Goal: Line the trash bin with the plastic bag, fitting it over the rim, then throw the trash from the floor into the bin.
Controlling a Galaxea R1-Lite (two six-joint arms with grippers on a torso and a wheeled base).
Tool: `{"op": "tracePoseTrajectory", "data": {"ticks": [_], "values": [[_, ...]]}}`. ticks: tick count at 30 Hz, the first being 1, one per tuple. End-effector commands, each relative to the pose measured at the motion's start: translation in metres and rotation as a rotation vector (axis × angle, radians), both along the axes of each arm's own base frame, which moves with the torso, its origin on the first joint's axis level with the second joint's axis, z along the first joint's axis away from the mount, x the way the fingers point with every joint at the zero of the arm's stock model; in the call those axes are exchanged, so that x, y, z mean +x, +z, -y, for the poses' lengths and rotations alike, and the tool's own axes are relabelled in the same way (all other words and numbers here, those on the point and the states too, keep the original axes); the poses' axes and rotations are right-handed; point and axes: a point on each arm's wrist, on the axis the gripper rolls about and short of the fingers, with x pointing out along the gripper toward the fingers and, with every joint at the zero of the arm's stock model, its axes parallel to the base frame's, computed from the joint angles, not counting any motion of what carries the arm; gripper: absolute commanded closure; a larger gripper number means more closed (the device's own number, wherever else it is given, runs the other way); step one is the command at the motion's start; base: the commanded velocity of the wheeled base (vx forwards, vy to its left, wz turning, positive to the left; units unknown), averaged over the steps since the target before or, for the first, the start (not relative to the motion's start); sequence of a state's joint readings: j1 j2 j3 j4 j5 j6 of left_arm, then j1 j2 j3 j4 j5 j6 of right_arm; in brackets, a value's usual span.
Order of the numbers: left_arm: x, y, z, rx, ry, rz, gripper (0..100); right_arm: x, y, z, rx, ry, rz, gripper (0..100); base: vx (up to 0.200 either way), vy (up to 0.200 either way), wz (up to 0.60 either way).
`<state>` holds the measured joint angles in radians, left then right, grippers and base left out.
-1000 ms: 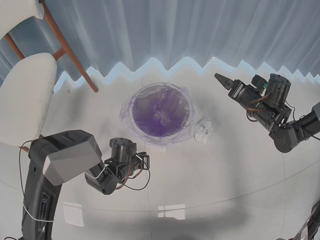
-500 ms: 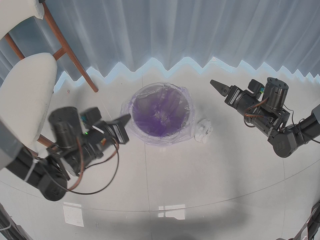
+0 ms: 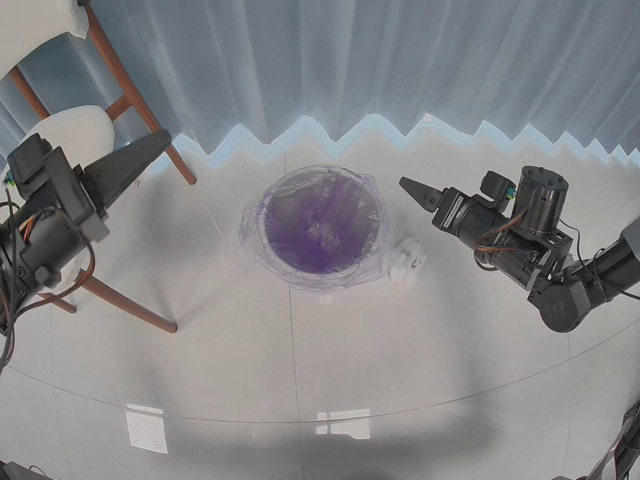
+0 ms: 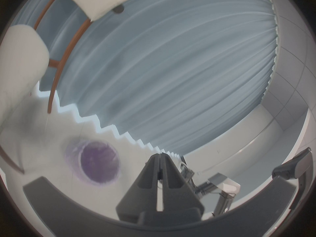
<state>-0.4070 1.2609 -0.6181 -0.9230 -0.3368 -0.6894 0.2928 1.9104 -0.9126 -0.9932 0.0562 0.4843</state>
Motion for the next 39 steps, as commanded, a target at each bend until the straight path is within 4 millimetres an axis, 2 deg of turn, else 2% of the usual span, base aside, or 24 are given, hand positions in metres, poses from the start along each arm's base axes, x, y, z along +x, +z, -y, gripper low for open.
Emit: {"op": "tracePoseTrajectory", "data": {"ticks": [1, 5, 9, 15, 19, 20, 36, 39], "values": [[-0.024, -0.003, -0.01, 0.041, -0.074, -0.072, 100, -0.004, 0.001, -0.004, -0.001, 0.013, 0.0, 0, 0.0, 0.0, 0.0], [-0.017, -0.01, -0.008, 0.073, -0.057, -0.094, 100, -0.004, 0.001, -0.004, -0.001, 0.013, 0.0, 0, 0.0, 0.0, 0.0], [-0.011, -0.022, -0.005, 0.203, 0.003, -0.028, 100, -0.004, 0.002, -0.004, 0.0, 0.013, 0.003, 0, 0.0, 0.0, 0.0], [-0.008, -0.019, -0.003, 0.204, 0.018, -0.017, 100, -0.003, -0.001, -0.005, -0.003, 0.015, -0.007, 0, 0.0, 0.0, 0.0], [-0.005, -0.025, -0.002, 0.221, 0.017, -0.037, 100, -0.004, -0.004, -0.007, -0.007, 0.021, -0.019, 0, 0.0, 0.0, 0.0], [-0.005, -0.026, -0.002, 0.224, 0.016, -0.04, 0, -0.005, -0.005, -0.01, -0.008, 0.027, -0.021, 0, 0.0, 0.0, 0.0], [-0.008, -0.034, -0.003, 0.231, -0.001, -0.066, 0, -0.008, -0.008, -0.015, -0.01, 0.042, -0.027, 0, 0.0, 0.0, 0.0], [-0.006, -0.041, -0.005, 0.244, -0.004, -0.095, 0, -0.008, -0.008, -0.016, -0.012, 0.045, -0.028, 0, 0.0, 0.0, 0.0]]}}
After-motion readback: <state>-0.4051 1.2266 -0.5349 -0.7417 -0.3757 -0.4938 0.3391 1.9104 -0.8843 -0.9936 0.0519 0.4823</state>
